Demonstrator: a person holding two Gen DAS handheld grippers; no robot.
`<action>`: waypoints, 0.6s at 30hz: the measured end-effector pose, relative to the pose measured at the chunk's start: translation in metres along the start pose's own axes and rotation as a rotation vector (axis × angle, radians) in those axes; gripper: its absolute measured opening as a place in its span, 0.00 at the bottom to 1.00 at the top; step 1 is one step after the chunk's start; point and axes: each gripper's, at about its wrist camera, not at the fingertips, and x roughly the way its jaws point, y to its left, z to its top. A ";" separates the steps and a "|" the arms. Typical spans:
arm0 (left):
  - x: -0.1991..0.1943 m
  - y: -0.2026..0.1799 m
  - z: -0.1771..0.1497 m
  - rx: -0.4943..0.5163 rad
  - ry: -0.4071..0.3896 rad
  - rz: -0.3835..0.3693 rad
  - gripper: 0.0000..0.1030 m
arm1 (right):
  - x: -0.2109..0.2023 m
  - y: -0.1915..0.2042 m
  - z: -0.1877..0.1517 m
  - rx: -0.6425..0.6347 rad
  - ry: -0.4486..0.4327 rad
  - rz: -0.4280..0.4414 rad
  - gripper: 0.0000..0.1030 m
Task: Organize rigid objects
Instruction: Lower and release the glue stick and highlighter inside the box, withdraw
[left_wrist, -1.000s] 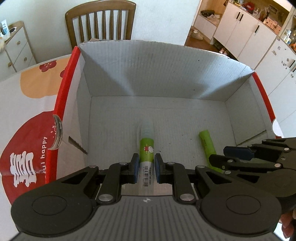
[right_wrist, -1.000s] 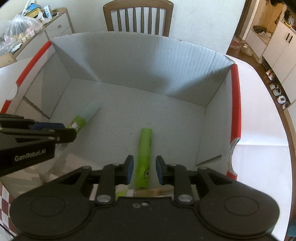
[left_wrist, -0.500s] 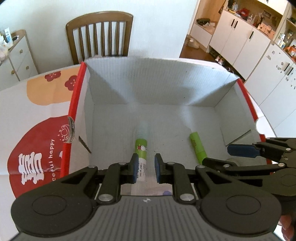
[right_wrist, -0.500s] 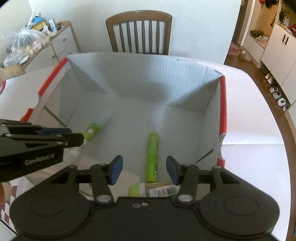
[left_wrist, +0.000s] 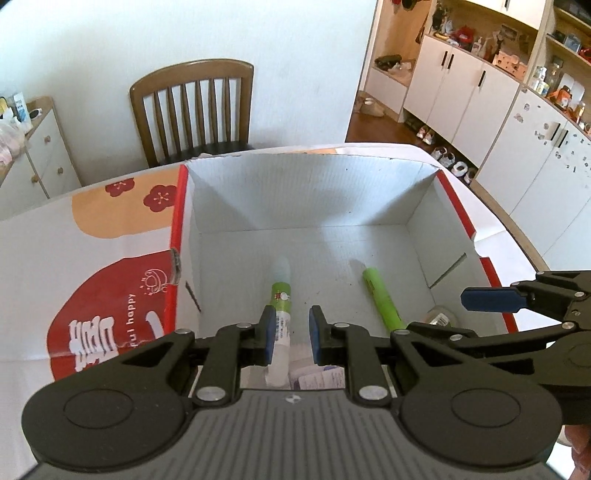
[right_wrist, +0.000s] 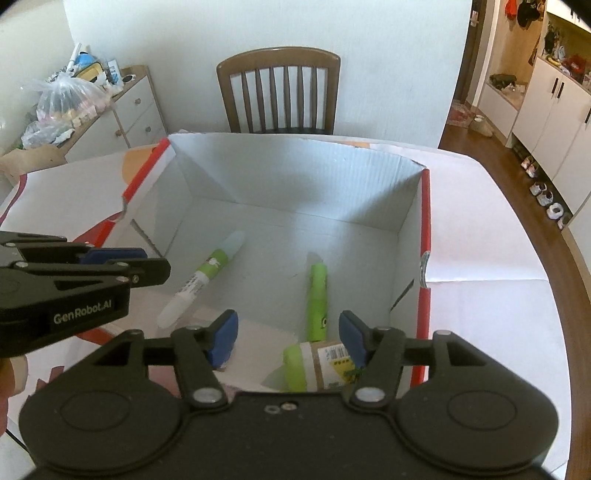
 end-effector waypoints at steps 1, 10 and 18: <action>-0.004 0.000 -0.001 0.003 -0.006 0.000 0.18 | -0.004 0.001 -0.002 0.002 -0.005 -0.001 0.60; -0.035 0.004 -0.016 0.018 -0.051 0.001 0.18 | -0.031 0.015 -0.014 0.014 -0.047 0.000 0.65; -0.057 0.005 -0.033 0.041 -0.065 -0.015 0.18 | -0.052 0.026 -0.029 0.009 -0.077 0.008 0.70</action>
